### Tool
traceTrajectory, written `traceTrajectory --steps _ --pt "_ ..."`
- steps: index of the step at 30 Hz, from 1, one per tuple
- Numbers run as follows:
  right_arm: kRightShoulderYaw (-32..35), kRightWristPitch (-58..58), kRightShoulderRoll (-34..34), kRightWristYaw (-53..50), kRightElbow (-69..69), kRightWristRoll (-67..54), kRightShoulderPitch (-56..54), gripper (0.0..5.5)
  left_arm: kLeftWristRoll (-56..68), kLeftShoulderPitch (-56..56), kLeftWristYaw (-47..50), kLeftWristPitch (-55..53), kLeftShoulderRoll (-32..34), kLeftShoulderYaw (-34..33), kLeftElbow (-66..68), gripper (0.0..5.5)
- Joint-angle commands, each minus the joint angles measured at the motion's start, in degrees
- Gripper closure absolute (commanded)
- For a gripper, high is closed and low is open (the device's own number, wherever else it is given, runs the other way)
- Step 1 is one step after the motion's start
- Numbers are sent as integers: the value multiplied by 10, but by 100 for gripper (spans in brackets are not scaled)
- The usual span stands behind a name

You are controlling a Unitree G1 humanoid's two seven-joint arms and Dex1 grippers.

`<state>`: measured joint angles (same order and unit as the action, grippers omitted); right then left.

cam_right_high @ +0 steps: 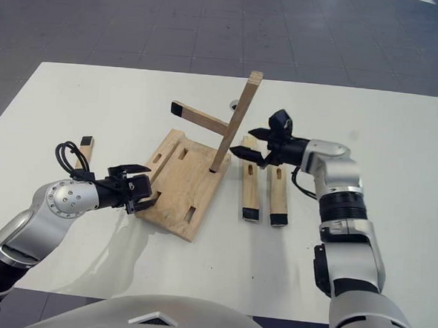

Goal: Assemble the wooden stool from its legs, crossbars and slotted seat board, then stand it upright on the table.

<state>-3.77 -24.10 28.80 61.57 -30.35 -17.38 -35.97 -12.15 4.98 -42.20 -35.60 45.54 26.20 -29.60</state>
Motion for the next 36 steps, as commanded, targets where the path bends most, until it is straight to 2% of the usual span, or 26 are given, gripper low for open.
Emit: traceTrajectory --steps 1,3,5,7,10,13,20,23,29,31,33,36 --pt "53 -45 35 -48 6 -10 -59 75 1 -41 -13 -20 -4 25 22 162" --pt "77 -40 36 -160 -47 28 -110 75 0 -44 -10 -20 -5 24 22 162" --pt "125 -68 11 -273 -64 17 -176 75 -1 -43 -10 -20 -8 25 23 162" --pt "165 -106 -22 -337 -33 -21 -223 75 -3 -43 -11 -18 -9 25 24 162" --pt "187 -190 -78 -385 82 -83 -248 134 -5 -41 -14 -13 -9 26 28 162" --pt "182 -281 -116 -427 198 -122 -213 184 -7 -40 -14 -12 -10 28 28 162" --pt "168 -351 -157 -460 256 -140 -150 187 -9 -36 -15 -11 -15 29 32 162" --pt "190 -332 -164 -473 245 -146 -195 187 -10 -35 -16 -11 -15 29 32 162" --pt "271 -235 -150 -536 209 -165 -389 187 -11 -36 -17 -14 -15 30 27 162" --pt "284 -243 -157 -558 222 -185 -409 187 -11 -36 -17 -16 -16 30 26 162" --pt "277 -295 -173 -581 254 -205 -367 187 -12 -36 -18 -18 -17 29 23 162" --pt "188 -402 -214 -588 320 -203 -118 187 -12 -38 -19 -25 -18 27 18 162"
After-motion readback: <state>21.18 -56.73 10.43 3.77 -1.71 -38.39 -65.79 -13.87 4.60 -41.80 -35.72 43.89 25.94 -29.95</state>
